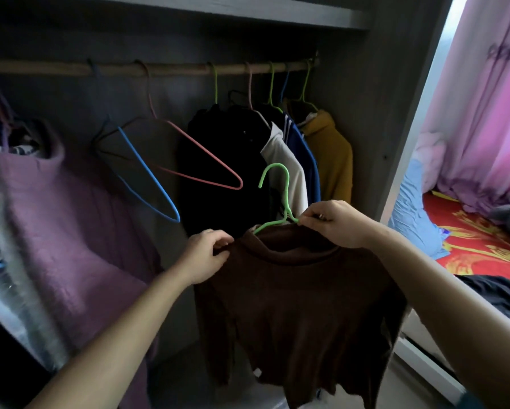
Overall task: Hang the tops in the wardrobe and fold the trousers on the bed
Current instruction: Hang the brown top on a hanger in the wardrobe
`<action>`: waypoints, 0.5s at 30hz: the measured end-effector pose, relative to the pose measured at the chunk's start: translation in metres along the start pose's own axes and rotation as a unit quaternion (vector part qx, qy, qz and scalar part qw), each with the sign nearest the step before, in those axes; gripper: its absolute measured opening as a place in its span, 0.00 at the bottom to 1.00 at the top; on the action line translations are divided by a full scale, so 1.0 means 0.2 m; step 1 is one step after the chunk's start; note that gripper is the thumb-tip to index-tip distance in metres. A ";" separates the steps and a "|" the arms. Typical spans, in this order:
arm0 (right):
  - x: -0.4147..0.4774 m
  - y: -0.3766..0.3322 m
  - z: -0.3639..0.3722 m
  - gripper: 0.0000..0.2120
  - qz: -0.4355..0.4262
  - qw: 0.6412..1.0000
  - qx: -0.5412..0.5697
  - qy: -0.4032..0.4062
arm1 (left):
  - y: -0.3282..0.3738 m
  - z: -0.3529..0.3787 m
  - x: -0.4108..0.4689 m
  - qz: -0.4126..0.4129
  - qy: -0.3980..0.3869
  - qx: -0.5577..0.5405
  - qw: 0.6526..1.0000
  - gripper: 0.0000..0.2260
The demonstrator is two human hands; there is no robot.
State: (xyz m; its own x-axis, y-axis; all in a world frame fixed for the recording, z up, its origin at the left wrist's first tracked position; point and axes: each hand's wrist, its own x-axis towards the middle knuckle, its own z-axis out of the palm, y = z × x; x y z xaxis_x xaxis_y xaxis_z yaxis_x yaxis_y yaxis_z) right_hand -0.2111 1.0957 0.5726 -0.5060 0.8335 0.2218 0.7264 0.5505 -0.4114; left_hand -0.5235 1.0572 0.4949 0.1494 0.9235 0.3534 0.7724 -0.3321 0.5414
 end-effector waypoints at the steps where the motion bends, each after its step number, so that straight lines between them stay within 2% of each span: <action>1: 0.00 0.00 0.00 0.09 0.007 1.000 -0.011 -0.007 | 0.02 -0.01 0.02 0.015 0.014 0.019 1.000 0.11; 4: 0.00 -0.01 0.02 0.08 0.027 0.999 -0.040 -0.010 | 0.15 -0.06 0.11 0.068 0.051 0.008 0.996 0.10; 7: 0.00 -0.02 0.03 0.09 0.076 0.997 -0.013 0.020 | 0.26 -0.16 0.22 0.124 0.085 0.028 0.988 0.10; 9: 0.01 -0.02 0.02 0.13 0.122 0.990 0.061 0.045 | 0.29 -0.24 0.31 0.148 0.107 0.089 0.979 0.12; 12: 0.03 -0.09 -0.01 0.11 0.171 0.963 0.205 0.028 | 0.29 -0.38 0.46 0.167 0.156 0.232 0.946 0.15; 15: 0.07 -0.15 -0.02 0.10 0.191 0.930 0.314 0.004 | 0.20 -0.50 0.60 0.118 0.131 0.337 0.925 0.20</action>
State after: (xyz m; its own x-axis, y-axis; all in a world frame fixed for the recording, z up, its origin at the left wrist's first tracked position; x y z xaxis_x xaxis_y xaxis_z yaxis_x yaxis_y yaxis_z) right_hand -0.2386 1.0919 0.5908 -0.2611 0.9645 -0.0407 0.4369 0.0804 -0.8959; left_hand -0.5362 1.1350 0.6364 0.2776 0.7330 0.6210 0.9596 -0.2428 -0.1423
